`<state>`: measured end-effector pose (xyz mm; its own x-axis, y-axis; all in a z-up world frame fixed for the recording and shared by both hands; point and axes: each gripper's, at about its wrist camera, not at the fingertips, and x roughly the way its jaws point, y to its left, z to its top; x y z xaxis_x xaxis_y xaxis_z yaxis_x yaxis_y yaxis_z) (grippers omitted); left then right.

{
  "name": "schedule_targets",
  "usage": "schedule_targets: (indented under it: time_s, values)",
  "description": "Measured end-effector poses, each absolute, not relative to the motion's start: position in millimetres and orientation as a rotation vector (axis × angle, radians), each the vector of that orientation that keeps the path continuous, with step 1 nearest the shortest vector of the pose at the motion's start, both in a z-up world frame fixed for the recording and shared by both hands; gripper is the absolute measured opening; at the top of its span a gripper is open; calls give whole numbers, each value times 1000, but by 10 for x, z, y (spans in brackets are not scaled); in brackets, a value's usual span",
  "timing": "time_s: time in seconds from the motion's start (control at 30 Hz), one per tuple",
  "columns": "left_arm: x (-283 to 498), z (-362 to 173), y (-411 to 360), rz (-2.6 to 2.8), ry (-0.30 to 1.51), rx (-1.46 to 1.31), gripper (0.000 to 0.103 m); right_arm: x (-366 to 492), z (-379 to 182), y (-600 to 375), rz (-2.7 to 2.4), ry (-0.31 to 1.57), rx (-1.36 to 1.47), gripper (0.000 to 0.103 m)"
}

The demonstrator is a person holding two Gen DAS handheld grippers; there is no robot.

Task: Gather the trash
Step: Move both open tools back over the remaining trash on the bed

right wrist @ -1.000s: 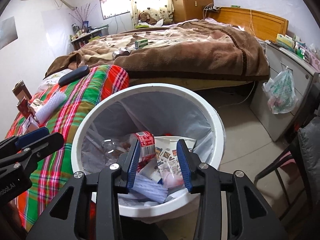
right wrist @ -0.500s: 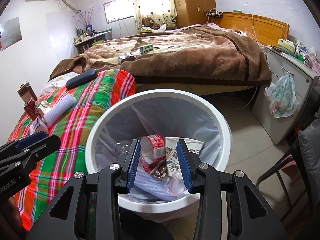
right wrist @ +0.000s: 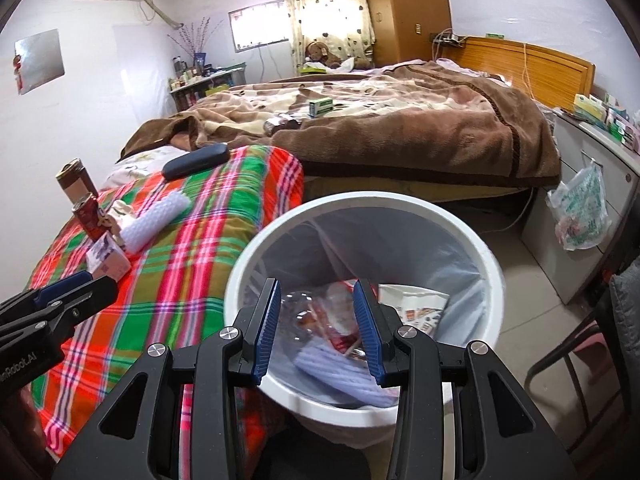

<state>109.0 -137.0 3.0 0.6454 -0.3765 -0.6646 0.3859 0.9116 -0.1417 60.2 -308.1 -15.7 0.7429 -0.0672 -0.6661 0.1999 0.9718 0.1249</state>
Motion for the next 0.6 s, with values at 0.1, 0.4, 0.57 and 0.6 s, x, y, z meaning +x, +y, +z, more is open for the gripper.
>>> schedule_targets:
  time_s: [0.1, 0.4, 0.57, 0.6]
  values:
    - [1119, 28, -1205, -399, 751, 0, 50, 621, -153, -2996, -130, 716, 190, 39]
    - [1252, -22, -738, -303, 764, -63, 57, 708, -145, -2779, -83, 705, 169, 49]
    - [1321, -44, -575, -268, 768, -77, 58, 779, -136, -2705, -66, 709, 166, 49]
    - [1338, -47, -551, -263, 768, -79, 58, 796, -132, -2685, -63, 708, 164, 49]
